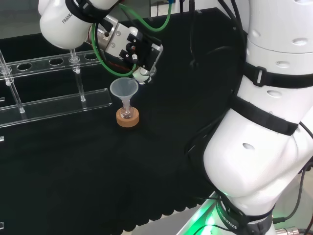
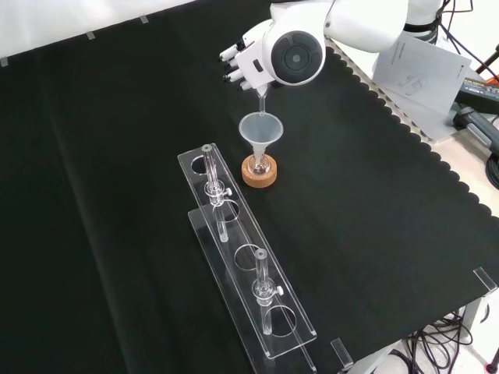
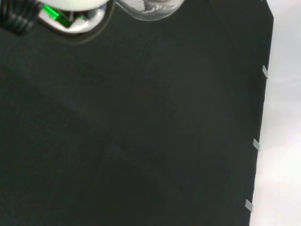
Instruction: Pour all the NaCl from the weighing funnel into the round-bottom flask.
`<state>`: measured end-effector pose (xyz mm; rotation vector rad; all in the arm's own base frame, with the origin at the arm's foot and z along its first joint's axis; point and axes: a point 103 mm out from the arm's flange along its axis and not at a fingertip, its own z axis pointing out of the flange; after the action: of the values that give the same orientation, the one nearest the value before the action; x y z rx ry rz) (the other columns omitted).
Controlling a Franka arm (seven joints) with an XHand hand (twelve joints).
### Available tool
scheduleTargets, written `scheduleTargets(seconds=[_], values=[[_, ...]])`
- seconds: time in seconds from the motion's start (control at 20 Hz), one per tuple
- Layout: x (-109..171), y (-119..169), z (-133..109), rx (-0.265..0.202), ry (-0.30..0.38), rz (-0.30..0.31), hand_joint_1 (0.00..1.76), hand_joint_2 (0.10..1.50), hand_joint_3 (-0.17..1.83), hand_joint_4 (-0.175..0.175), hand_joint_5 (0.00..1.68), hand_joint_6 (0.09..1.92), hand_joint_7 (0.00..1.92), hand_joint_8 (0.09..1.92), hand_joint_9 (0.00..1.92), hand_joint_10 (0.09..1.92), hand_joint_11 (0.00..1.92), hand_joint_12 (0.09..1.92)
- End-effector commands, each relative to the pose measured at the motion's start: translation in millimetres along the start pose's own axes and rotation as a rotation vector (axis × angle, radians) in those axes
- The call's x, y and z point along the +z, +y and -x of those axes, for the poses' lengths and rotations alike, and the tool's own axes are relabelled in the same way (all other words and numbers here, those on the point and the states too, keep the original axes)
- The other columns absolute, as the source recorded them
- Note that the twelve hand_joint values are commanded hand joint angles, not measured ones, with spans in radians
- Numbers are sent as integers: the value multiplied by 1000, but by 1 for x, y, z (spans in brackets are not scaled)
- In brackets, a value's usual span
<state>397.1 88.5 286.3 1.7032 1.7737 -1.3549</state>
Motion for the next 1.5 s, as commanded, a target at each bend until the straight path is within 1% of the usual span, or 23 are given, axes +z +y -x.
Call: scheduleTargets(seconds=[0.05, 0.35, 0.4, 0.45, 1.0, 1.3, 1.5], values=[[-1, 0, -1, 3, -18, -2, 1093, 719, 621, 175, 1165, 848, 613, 665, 924, 390, 670, 1144], [-2, -1, -1, 6, -43, -9, 1092, 719, 623, 175, 1164, 851, 611, 665, 924, 390, 671, 1143], [-2, -1, -1, 6, -33, -1, 1092, 719, 623, 175, 1164, 851, 611, 665, 924, 390, 671, 1143], [-3, -1, -2, 8, -37, -3, 1092, 719, 623, 175, 1164, 852, 611, 665, 924, 389, 671, 1143], [-13, -2, -4, 39, -111, -27, 1091, 718, 627, 175, 1161, 858, 605, 664, 916, 385, 667, 1140], [-17, -3, -6, 41, -133, -28, 1091, 717, 629, 175, 1160, 860, 601, 663, 911, 383, 663, 1140], [-17, -3, -6, 42, -161, -29, 1091, 717, 630, 175, 1159, 862, 599, 663, 910, 383, 661, 1141]])
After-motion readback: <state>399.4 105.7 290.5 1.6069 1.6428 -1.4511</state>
